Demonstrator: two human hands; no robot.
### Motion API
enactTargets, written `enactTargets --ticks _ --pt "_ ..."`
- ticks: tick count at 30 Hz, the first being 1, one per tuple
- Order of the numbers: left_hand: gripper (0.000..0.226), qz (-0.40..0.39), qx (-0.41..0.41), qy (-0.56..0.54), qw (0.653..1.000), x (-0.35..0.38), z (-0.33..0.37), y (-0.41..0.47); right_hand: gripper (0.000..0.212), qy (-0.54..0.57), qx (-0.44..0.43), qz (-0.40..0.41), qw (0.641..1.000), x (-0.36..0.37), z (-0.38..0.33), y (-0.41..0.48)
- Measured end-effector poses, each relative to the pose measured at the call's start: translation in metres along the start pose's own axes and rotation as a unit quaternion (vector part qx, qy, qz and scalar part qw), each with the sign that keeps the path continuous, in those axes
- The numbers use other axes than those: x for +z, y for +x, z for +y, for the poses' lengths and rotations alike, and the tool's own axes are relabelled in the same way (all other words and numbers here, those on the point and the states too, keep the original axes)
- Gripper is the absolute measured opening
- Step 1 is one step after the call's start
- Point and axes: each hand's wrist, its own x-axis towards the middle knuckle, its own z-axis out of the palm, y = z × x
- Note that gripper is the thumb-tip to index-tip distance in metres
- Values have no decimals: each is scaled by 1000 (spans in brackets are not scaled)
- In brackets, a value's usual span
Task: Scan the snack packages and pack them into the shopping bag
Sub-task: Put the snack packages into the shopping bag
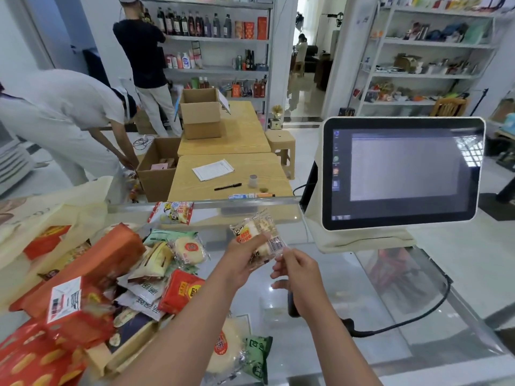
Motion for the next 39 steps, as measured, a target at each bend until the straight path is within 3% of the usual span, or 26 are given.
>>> enactTargets --ticks 4,10,13,17,20,25,28,30,35,39 --pt "29 15 -18 -6 1000 3 -1 4 29 -13 -43 -26 999 -8 9 -1" --pt "29 15 -44 -4 999 0 -11 9 29 -2 -16 -72 997 -20 18 -2" --pt "32 9 -38 -1 999 -2 -17 13 31 -51 -5 -81 995 -26 12 0" --pt "36 8 -27 17 999 -1 -25 20 28 -198 -25 -40 979 -44 9 3" --pt "21 38 -16 3 999 -1 -34 29 17 -333 -41 -1 942 -62 9 1" --pt "20 70 -14 6 997 -2 -57 42 84 -574 -6 -42 818 -78 33 -1" --pt "20 79 -27 0 997 -3 -70 46 68 -610 -16 -49 791 -77 58 -3" --pt "23 85 -35 3 996 -8 -79 47 48 -601 -35 -43 797 -79 64 -3" --pt "24 99 -34 7 995 -17 -88 53 18 -481 -57 6 875 -91 47 -10" --pt "28 104 -24 26 994 -17 -93 59 16 -407 -53 31 911 -95 28 -17"
